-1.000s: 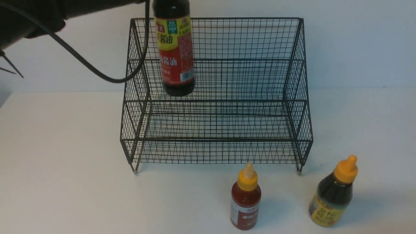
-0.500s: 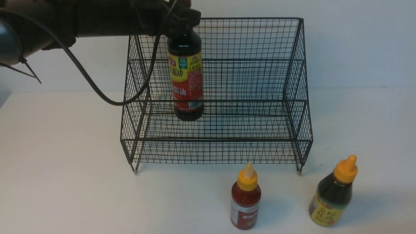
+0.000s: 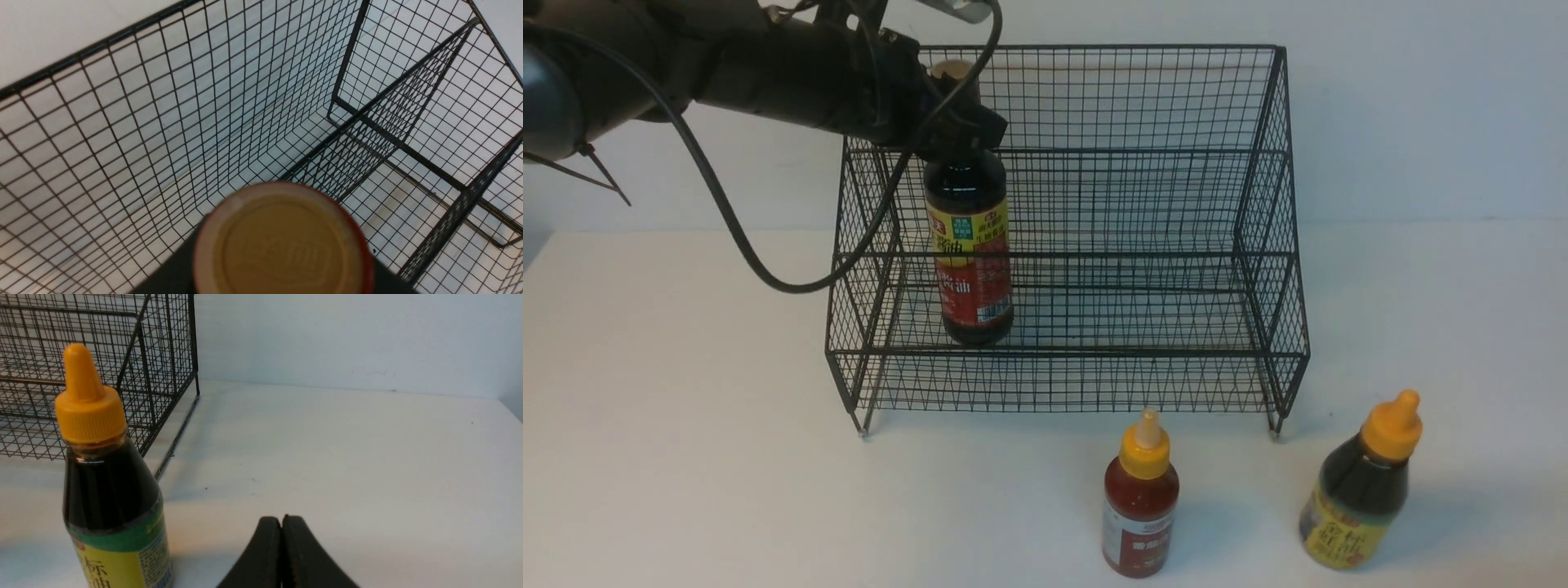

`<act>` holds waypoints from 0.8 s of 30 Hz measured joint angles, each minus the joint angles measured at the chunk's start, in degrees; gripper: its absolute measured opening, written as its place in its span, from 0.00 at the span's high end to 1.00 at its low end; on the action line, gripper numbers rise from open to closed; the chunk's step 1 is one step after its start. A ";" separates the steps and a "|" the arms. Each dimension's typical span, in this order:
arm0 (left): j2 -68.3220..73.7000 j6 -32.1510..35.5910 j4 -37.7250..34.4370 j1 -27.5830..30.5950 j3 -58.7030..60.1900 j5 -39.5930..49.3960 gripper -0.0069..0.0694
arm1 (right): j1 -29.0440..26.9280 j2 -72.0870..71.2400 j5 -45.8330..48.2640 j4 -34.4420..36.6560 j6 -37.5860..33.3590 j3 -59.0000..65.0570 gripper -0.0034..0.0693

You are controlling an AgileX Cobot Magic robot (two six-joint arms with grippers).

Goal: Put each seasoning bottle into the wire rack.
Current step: Use the left arm to put the condiment bottle back on the shelf

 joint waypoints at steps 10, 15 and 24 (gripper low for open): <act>0.35 -0.65 -0.22 0.00 -0.34 0.34 0.57 | 0.00 0.00 0.00 0.00 0.00 0.00 0.97; -0.57 -2.60 -0.26 0.11 -0.34 2.99 0.46 | 0.00 0.00 0.00 0.00 0.00 0.00 0.97; -2.92 -3.68 -0.45 0.99 -0.29 4.69 0.15 | 0.00 0.00 0.00 0.00 0.00 0.00 0.97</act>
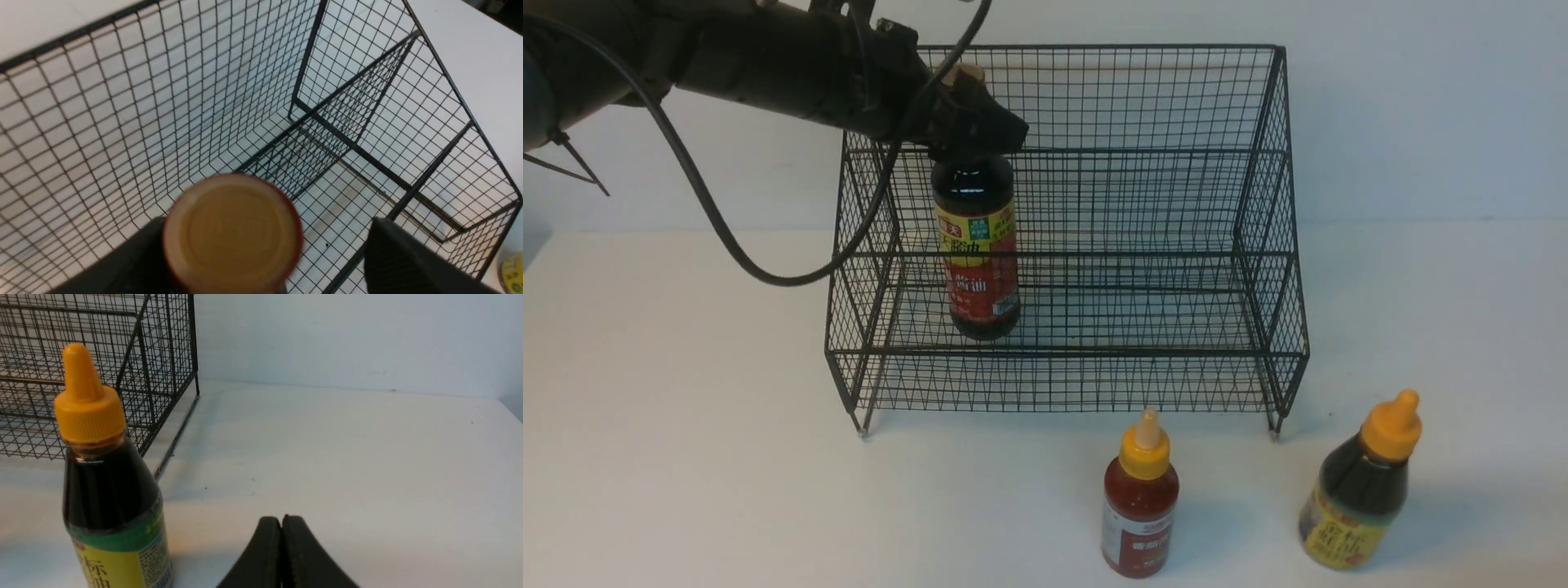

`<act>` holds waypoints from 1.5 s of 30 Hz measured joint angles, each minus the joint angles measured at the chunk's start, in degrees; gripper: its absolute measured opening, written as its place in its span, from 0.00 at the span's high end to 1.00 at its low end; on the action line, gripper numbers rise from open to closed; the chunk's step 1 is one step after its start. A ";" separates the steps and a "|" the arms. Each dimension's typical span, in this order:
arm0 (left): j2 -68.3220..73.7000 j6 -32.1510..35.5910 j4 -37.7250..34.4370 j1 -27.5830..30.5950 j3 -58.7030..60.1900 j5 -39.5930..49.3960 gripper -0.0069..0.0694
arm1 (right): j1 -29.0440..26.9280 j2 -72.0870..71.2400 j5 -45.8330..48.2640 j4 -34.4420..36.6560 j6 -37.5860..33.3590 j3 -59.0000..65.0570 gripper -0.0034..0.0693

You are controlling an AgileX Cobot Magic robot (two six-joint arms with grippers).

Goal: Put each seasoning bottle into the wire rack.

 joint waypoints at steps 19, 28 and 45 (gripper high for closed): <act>-23.32 -14.27 12.22 12.58 0.00 24.31 0.75 | 0.00 0.00 0.00 0.00 0.00 0.00 0.97; -41.05 -20.83 23.37 14.03 9.58 26.27 0.92 | 0.00 0.00 0.00 0.00 0.00 0.00 0.97; -83.48 -12.98 10.01 14.26 57.54 15.27 0.92 | 0.00 0.00 0.02 0.00 0.00 0.00 0.97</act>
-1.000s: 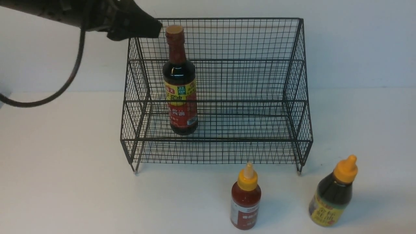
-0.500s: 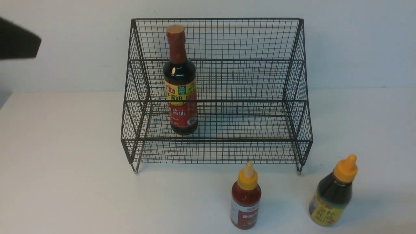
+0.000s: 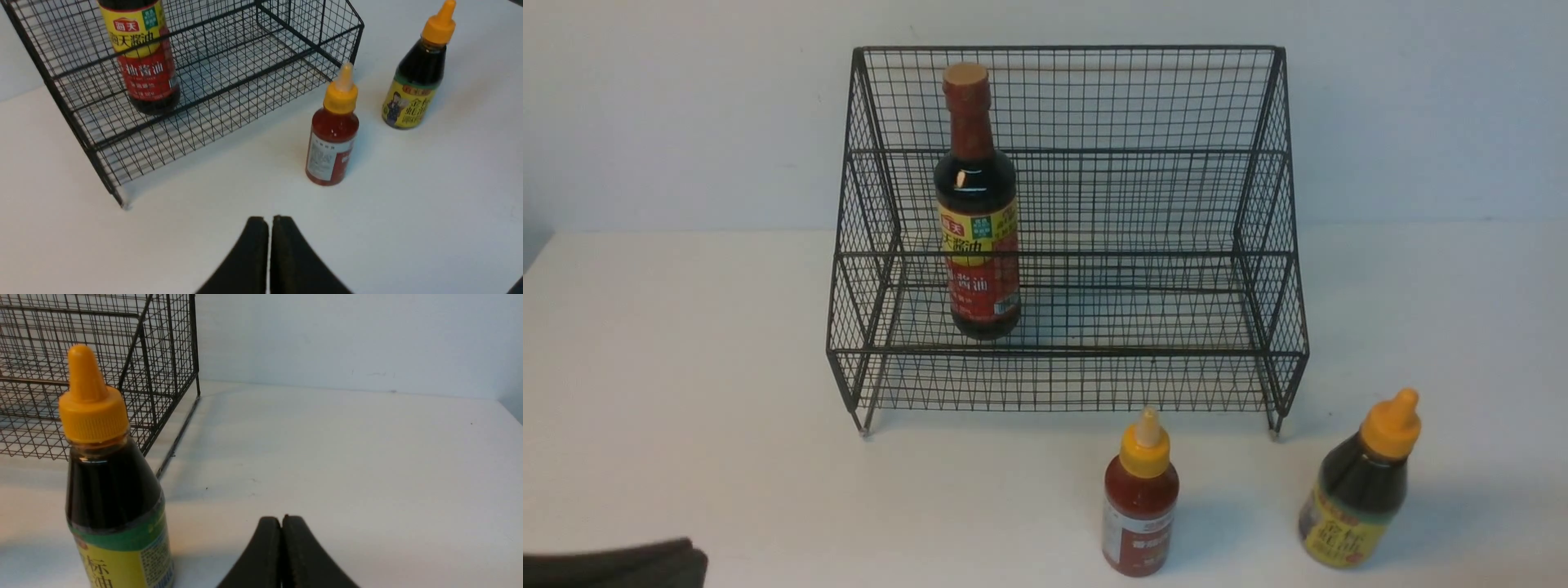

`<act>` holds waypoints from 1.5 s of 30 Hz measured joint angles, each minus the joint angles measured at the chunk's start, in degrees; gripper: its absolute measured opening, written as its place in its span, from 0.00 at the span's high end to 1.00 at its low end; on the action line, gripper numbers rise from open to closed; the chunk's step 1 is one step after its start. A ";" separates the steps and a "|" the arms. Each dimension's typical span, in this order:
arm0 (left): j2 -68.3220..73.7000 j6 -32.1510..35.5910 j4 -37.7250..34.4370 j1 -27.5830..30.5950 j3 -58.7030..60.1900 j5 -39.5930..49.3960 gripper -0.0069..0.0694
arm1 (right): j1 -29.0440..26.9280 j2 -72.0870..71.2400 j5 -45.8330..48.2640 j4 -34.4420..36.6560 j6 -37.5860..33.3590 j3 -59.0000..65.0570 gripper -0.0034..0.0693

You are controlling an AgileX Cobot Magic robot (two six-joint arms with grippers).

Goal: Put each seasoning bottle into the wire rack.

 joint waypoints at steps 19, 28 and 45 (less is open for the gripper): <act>-11.05 5.86 0.43 0.00 16.04 -25.52 0.92 | 0.00 0.00 0.00 0.00 0.00 0.00 0.97; -18.29 -16.84 20.60 0.00 28.36 -35.07 0.92 | 0.00 0.00 0.00 0.00 0.00 0.00 0.97; -20.03 -34.72 36.86 -7.51 35.40 -38.49 0.92 | 0.00 0.00 0.05 0.00 0.00 0.00 0.97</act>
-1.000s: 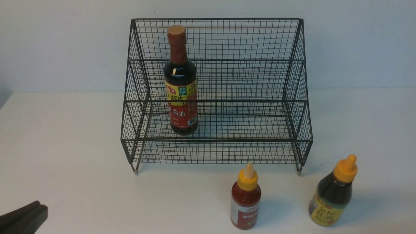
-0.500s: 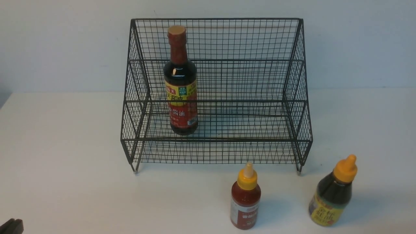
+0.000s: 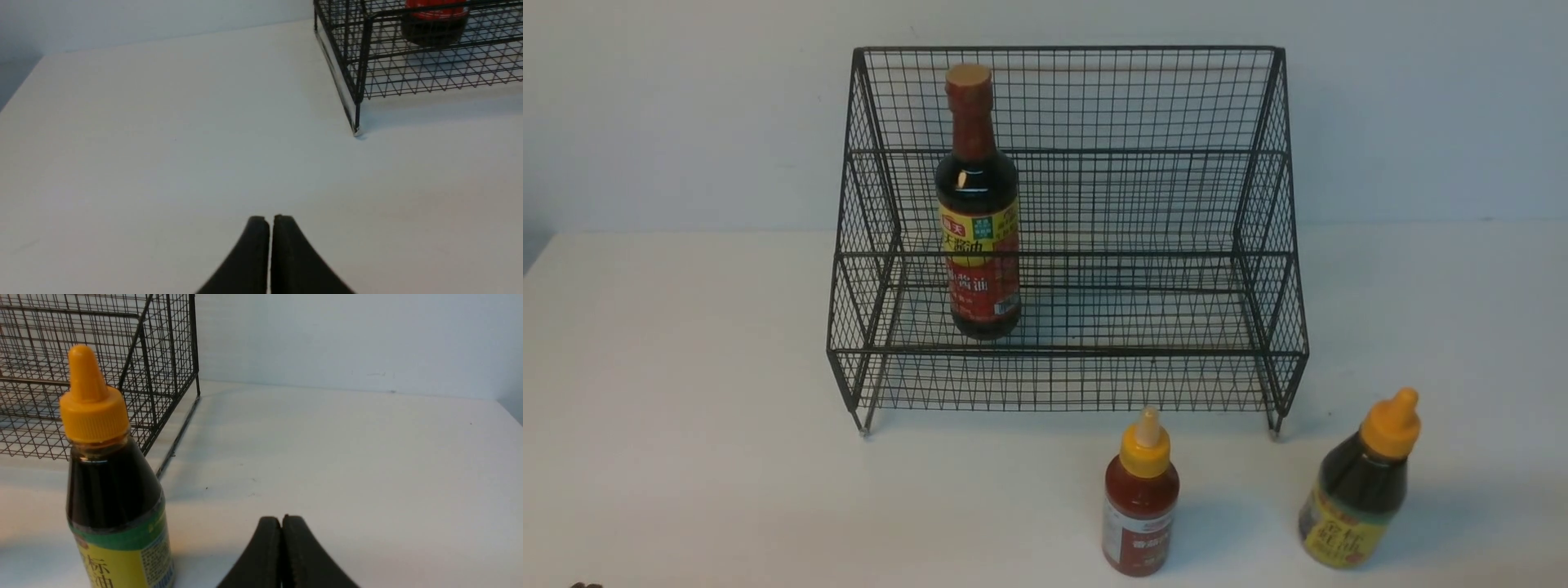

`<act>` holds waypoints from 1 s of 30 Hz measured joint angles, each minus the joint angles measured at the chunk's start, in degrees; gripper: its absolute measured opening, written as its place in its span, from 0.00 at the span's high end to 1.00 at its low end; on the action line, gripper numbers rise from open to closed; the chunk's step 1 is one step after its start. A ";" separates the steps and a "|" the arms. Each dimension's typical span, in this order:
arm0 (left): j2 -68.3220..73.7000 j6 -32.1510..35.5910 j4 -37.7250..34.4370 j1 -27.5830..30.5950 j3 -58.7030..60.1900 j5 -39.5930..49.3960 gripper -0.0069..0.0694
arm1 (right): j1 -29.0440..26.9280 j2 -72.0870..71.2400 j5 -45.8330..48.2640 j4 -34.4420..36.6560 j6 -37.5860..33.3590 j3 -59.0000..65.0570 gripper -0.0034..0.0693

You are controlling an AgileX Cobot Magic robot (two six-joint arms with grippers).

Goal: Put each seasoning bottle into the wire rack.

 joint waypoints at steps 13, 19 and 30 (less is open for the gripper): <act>0.00 -1.36 0.02 0.73 0.00 0.00 0.92 | 0.00 0.00 0.00 0.00 0.00 0.00 0.97; 0.00 -1.36 0.06 0.73 0.00 0.00 0.92 | 0.00 0.00 0.00 0.00 0.00 0.00 0.97; 0.00 -1.41 0.06 0.73 0.00 0.00 0.92 | 0.00 0.00 0.00 0.00 0.00 0.00 0.97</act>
